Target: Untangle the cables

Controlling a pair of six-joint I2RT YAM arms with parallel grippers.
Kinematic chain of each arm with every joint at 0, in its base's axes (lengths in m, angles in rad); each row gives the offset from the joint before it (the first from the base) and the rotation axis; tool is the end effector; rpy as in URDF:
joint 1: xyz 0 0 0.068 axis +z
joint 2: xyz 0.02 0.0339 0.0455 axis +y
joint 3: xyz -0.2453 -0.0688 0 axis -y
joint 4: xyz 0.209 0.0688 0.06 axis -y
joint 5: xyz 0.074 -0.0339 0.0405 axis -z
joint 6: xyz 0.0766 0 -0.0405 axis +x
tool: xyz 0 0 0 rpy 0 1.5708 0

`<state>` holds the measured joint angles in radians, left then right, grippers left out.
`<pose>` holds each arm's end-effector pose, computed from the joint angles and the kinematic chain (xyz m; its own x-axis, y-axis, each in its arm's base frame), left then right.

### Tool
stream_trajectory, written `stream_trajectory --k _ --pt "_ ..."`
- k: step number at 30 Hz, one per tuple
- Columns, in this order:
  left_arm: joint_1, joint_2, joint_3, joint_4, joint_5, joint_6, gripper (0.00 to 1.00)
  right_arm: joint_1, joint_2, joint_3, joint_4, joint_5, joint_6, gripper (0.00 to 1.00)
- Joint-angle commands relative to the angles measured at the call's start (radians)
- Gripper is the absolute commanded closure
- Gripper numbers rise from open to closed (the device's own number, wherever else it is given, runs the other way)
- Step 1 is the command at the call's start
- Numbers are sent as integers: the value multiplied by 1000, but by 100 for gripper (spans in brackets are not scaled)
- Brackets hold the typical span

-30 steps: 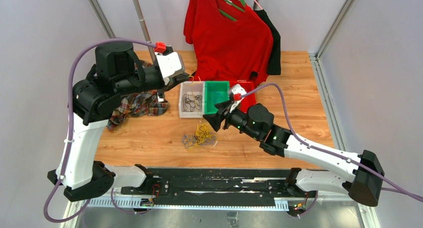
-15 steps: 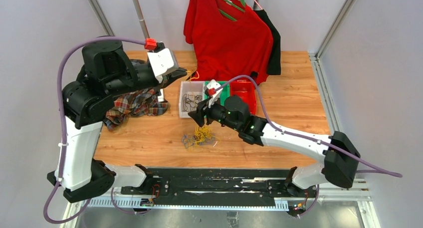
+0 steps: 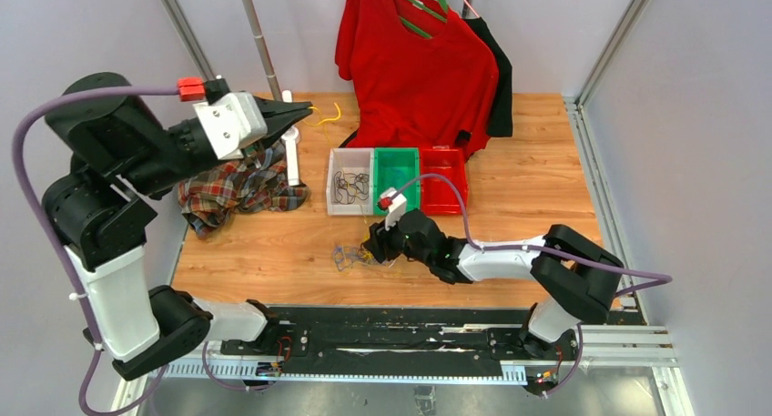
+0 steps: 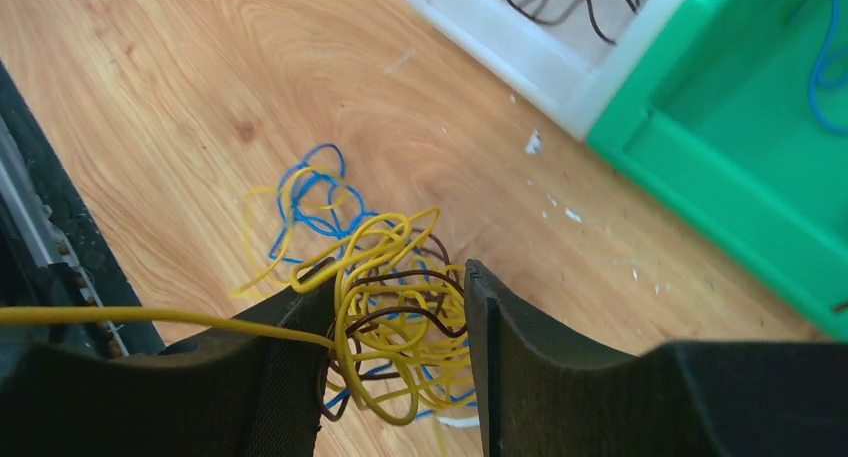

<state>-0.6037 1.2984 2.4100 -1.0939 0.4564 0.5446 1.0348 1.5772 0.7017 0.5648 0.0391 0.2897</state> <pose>0.0925 -0.1048 0.5662 0.4644 0.2447 -0.8512 0.7386 0.4233 0.5247 0.1787 0.2950 0.1907 -0.3896 -0.0970 -0.9159 -0.7605 0.5948 0.2605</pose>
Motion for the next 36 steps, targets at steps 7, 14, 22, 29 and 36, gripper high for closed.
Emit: stream_trajectory --k 7,14,22,29,36 --pt "-7 -237 -312 699 -273 -45 100 13 -32 -199 90 65 142 51" --pt "-7 -251 -377 1048 -552 -49 99 18 -90 -287 96 88 173 48" --pt "-7 -153 -182 1158 -626 -35 99 19 -143 -319 60 105 178 48" --pt "-7 -71 -31 1246 -612 -23 99 19 -206 -332 8 134 172 48" --pt "-7 -2 81 1315 -596 54 99 19 -273 -348 -53 167 169 47"
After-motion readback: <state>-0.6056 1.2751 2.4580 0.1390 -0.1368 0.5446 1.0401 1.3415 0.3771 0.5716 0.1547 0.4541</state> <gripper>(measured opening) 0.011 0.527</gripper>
